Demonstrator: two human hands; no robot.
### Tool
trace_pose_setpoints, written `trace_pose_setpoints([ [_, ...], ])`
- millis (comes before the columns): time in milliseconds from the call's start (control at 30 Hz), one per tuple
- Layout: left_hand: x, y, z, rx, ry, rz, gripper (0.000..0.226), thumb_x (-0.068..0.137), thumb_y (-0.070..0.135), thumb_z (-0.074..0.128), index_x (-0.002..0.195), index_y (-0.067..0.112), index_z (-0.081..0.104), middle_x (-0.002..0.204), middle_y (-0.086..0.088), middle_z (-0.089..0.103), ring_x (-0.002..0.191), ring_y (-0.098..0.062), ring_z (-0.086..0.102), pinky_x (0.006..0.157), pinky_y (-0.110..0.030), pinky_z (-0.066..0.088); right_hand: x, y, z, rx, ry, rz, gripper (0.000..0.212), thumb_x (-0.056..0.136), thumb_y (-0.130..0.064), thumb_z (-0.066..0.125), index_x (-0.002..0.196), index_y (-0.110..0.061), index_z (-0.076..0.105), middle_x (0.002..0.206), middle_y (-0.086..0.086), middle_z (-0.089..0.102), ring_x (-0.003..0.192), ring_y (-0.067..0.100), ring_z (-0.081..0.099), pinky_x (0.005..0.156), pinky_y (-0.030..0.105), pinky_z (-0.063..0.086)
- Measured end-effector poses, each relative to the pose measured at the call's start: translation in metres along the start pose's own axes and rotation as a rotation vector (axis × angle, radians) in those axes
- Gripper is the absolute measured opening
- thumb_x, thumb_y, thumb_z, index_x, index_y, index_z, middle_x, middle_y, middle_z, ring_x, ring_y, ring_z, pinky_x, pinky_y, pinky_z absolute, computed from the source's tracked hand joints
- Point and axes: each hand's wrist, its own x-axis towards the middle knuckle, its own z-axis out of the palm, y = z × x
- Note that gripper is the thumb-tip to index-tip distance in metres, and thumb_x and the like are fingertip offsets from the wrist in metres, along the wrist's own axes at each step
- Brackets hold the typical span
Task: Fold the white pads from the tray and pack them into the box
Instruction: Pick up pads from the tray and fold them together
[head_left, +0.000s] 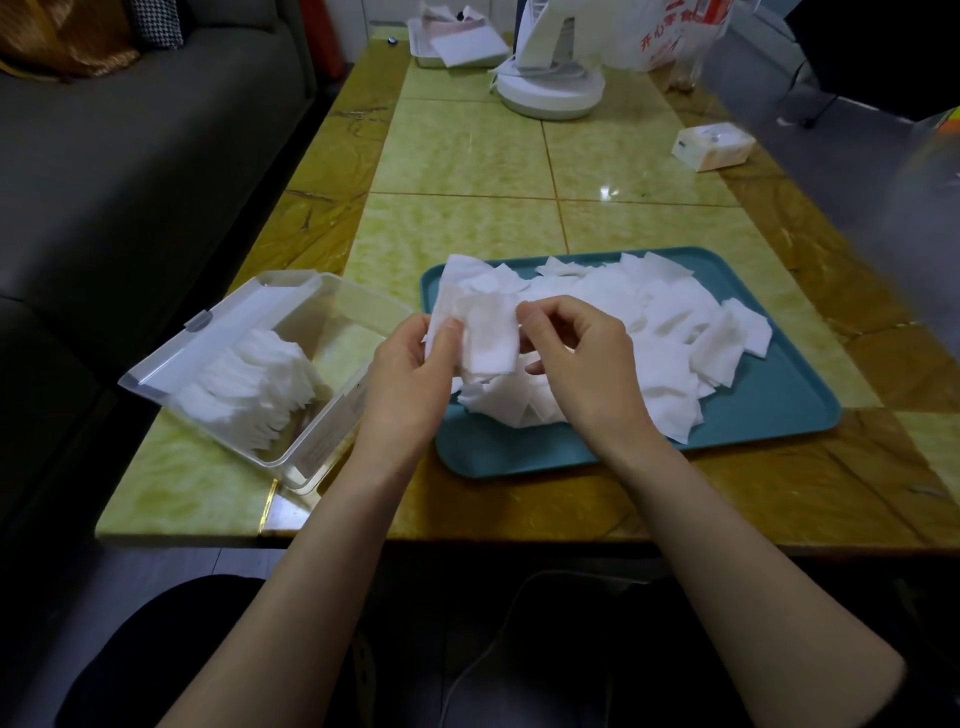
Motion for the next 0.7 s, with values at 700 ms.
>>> trace_pose_setpoints([
  [700, -0.0024, 0.0080, -0.0016, -0.106, -0.076, -0.106, 0.027, 0.094, 0.024, 0.048, 0.088, 0.002, 0.060, 0.084, -0.006, 0.060, 0.079, -0.015, 0.056, 0.074, -0.032, 0.045, 0.0030, -0.0009, -0.0035, -0.001, 0.015, 0.019, 0.012, 0.091, -0.020, 0.059, 0.079, -0.021, 0.057, 0.063, -0.007, 0.057, 0.063, 0.010, 0.054, 0.073, 0.045, 0.054],
])
